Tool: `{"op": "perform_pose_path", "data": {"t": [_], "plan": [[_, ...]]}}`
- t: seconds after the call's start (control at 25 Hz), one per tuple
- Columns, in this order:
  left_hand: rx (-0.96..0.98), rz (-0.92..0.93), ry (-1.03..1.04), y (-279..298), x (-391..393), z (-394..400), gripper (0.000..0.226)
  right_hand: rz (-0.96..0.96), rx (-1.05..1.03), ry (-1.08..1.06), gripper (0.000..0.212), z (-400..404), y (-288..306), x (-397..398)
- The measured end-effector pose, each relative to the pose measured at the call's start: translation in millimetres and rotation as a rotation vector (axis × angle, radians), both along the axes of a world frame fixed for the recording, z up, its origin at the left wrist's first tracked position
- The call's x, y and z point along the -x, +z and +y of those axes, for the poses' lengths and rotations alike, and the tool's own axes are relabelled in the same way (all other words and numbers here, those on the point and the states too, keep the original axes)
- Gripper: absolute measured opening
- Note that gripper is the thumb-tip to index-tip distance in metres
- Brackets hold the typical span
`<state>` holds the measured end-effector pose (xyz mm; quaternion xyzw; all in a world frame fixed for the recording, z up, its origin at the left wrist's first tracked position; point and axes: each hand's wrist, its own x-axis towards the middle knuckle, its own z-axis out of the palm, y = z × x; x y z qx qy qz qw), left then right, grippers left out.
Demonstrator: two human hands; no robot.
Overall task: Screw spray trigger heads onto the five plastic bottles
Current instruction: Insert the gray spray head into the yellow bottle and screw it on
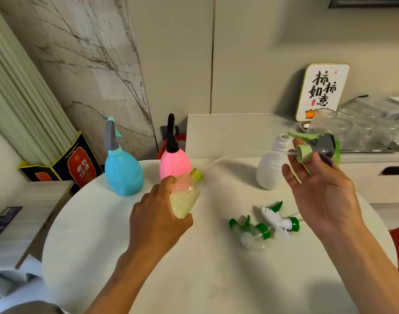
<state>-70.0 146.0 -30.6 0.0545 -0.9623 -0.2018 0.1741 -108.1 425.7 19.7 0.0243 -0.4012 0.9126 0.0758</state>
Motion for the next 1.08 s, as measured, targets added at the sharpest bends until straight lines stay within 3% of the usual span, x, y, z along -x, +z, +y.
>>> {"op": "perform_pose_path", "data": {"t": [0.28, 0.64, 0.72, 0.8, 0.92, 1.0, 1.08], "plan": [[-0.032, 0.008, -0.068, 3, -2, 2, 0.085, -0.033, -0.111, 0.044, 0.019, -10, -7, -1], [0.078, 0.116, -0.327, 5, -10, 15, 0.085, 0.085, -0.399, 0.160, 0.080, -64, -25, -23], [0.074, 0.105, -0.327, 4, -11, 14, 0.086, 0.135, -0.459, 0.187, 0.077, -67, -26, -26], [0.075, 0.122, -0.328, 4, -12, 12, 0.087, 0.199, -0.549, 0.178, 0.062, -68, -26, -28], [0.071, 0.127, -0.324, 8, -14, 9, 0.085, 0.342, -0.968, 0.093, 0.041, -58, -19, -29], [0.081, 0.106, -0.328, 9, -15, 7, 0.083, 0.487, -1.423, 0.032, 0.046, -48, -19, -31], [0.100, 0.057, -0.354, 10, -17, 6, 0.080, 0.608, -1.676, -0.076, 0.048, -44, -19, -32]]}}
